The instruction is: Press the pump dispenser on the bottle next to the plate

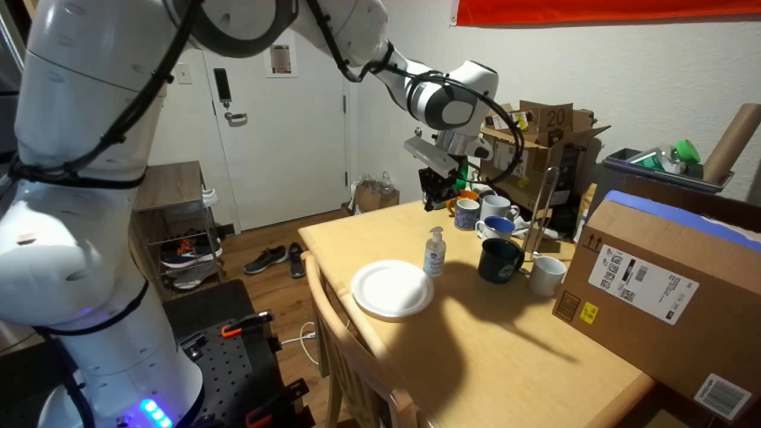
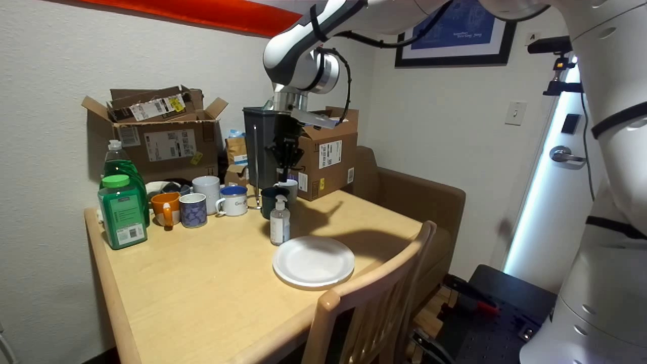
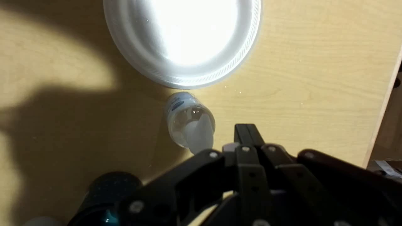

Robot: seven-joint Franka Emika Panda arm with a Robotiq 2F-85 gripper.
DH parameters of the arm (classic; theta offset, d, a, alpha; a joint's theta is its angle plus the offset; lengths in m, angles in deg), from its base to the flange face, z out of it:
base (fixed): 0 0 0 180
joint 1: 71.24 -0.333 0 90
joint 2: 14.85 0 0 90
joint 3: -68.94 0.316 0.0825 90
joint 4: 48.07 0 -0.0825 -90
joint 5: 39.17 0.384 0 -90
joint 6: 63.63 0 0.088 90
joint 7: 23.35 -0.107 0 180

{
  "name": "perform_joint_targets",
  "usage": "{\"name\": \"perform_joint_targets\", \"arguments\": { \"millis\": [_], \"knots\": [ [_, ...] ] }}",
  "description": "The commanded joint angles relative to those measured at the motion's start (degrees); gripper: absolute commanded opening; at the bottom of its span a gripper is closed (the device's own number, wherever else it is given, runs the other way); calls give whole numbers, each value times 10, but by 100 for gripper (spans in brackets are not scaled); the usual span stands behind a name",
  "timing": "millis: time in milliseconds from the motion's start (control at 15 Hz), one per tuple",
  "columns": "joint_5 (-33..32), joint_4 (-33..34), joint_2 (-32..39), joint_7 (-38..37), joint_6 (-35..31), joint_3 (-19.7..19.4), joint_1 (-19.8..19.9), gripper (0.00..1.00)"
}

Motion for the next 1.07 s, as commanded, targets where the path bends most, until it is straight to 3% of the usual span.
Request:
{"name": "perform_joint_targets", "arguments": {
  "millis": [0,1000],
  "knots": [
    [8,5,7,21,-26,14,13,0],
    [-80,14,16,-67,-14,-10,-5,0]
  ]
}}
